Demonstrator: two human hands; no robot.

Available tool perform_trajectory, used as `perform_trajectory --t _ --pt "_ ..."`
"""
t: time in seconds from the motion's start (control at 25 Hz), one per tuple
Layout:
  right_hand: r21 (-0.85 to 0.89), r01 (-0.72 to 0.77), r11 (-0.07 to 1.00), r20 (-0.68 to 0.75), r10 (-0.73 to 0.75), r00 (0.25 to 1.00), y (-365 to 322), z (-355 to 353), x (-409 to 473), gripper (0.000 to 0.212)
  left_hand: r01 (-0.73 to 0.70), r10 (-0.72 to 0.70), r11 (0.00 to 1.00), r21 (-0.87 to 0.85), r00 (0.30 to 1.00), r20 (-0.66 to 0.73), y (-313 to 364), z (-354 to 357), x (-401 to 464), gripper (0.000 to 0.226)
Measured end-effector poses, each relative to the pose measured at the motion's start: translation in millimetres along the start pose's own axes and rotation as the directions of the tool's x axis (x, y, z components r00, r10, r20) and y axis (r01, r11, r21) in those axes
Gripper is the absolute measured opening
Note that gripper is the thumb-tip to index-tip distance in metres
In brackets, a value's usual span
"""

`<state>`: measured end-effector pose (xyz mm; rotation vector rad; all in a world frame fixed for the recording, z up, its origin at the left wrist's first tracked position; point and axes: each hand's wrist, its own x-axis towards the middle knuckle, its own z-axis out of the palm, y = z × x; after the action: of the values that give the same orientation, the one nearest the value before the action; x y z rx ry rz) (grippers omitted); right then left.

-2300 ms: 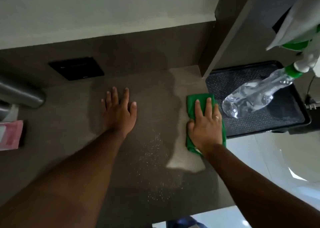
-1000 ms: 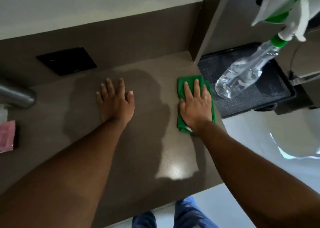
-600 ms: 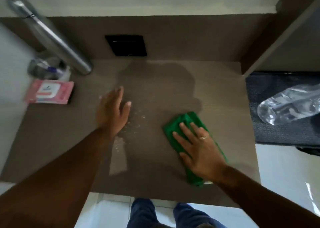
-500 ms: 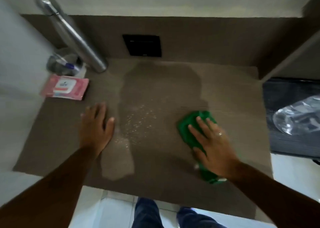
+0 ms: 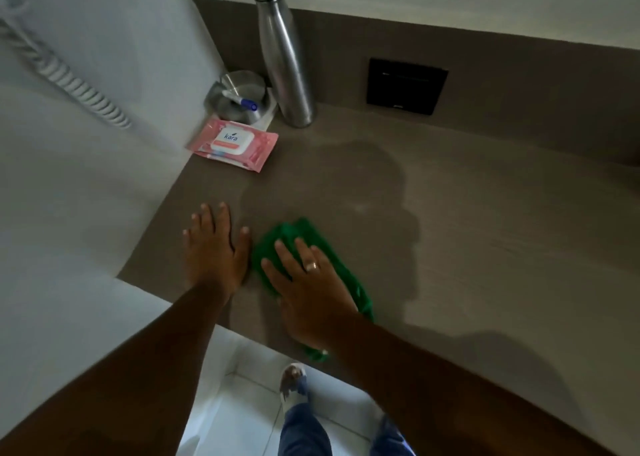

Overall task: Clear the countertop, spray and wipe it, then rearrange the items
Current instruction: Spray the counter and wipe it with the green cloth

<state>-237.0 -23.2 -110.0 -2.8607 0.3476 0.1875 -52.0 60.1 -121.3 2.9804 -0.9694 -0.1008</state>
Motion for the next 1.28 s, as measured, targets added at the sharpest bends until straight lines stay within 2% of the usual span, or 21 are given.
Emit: perform_trajectory --t 0.08,0.16,0.24,0.36,0.4,0.44,0.48,0.56,0.64,0.72,0.76,0.8,0.84,0.88,0.96,1.0,1.04,1.08,1.12,1.2,1.28 --pt "0.014 -0.003 1.000 -0.067 0.004 0.998 23 0 -27 0.059 0.007 -0.007 1.000 -0.013 1.000 0.019 1 -2 -1 0.070" --pt "0.027 -0.309 0.951 -0.143 0.310 0.940 82 -7 -43 0.058 0.002 -0.001 0.999 -0.032 0.999 0.040 1 -7 -2 0.068" --pt "0.041 -0.635 0.771 -0.152 0.633 0.759 145 -27 -55 0.062 -0.022 0.023 0.999 -0.023 0.999 0.032 1 -10 -7 0.068" --pt "0.103 -0.837 0.538 -0.143 0.840 0.523 178 -47 -20 0.066 -0.036 0.036 0.999 -0.023 0.999 0.021 -3 -8 -9 0.068" --pt "0.092 -0.857 0.508 -0.153 0.857 0.492 171 -49 8 0.065 -0.039 0.039 0.999 -0.022 0.999 0.017 -4 -6 -9 0.068" --pt "0.053 -0.848 0.527 -0.152 0.844 0.515 156 -50 40 0.065 -0.044 0.045 0.999 -0.022 0.999 0.013 -3 -4 -8 0.068" --pt "0.027 -0.807 0.589 -0.141 0.802 0.581 134 -49 69 0.065 -0.047 0.047 0.999 -0.028 0.999 0.010 -3 -2 -7 0.068" --pt "0.021 -0.639 0.769 -0.133 0.635 0.761 65 -34 109 0.065 -0.048 0.049 0.997 -0.054 0.999 0.004 -5 -1 -5 0.067" --pt "-0.011 -0.453 0.891 -0.089 0.451 0.888 -4 -14 95 0.064 -0.061 0.061 0.995 -0.074 0.998 -0.010 -7 -1 -6 0.066" --pt "-0.008 -0.366 0.931 -0.084 0.364 0.928 -28 -6 37 0.064 -0.068 0.068 0.993 -0.097 0.998 -0.005 -9 -4 -9 0.065" --pt "-0.024 -0.394 0.919 -0.124 0.389 0.913 -20 -1 1 0.065 -0.069 0.069 0.992 -0.106 0.998 0.001 -9 -6 -9 0.065" --pt "0.002 -0.495 0.869 -0.155 0.489 0.858 -6 4 -39 0.067 -0.065 0.066 0.991 -0.115 0.998 0.011 -8 -8 -8 0.066" --pt "0.048 -0.636 0.770 -0.161 0.635 0.756 7 8 -80 0.067 -0.058 0.061 0.991 -0.124 0.998 0.024 -7 -9 -8 0.067" --pt "0.106 -0.767 0.633 -0.138 0.773 0.619 15 8 -115 0.067 -0.054 0.059 0.990 -0.130 0.998 0.035 -7 -8 -7 0.067" --pt "0.165 -0.911 0.377 -0.146 0.923 0.355 18 9 -143 0.065 -0.055 0.061 0.989 -0.134 0.997 0.040 -8 -4 -5 0.069" --pt "0.168 -0.939 0.299 -0.161 0.948 0.273 10 12 -133 0.065 -0.051 0.058 0.989 -0.141 0.997 0.042 -7 -2 -4 0.069" --pt "0.169 -0.947 0.272 -0.169 0.955 0.244 -6 13 -111 0.066 -0.047 0.054 0.988 -0.146 0.997 0.047 -8 0 -4 0.069" --pt "0.159 -0.938 0.307 -0.169 0.945 0.280 -26 14 -86 0.067 -0.054 0.061 0.988 -0.142 0.997 0.046 -9 1 -3 0.070" --pt "0.133 -0.906 0.402 -0.175 0.909 0.377 -49 17 -60 0.067 -0.065 0.072 0.988 -0.138 0.997 0.040 -10 3 -2 0.070" --pt "0.073 -0.750 0.657 -0.161 0.750 0.641 -100 26 -13 0.066 -0.073 0.078 0.988 -0.137 0.996 0.032 -12 6 0 0.069" --pt "0.067 -0.565 0.822 -0.130 0.569 0.812 -128 28 6 0.067 -0.084 0.084 0.987 -0.135 0.996 -0.009 -15 7 2 0.068"
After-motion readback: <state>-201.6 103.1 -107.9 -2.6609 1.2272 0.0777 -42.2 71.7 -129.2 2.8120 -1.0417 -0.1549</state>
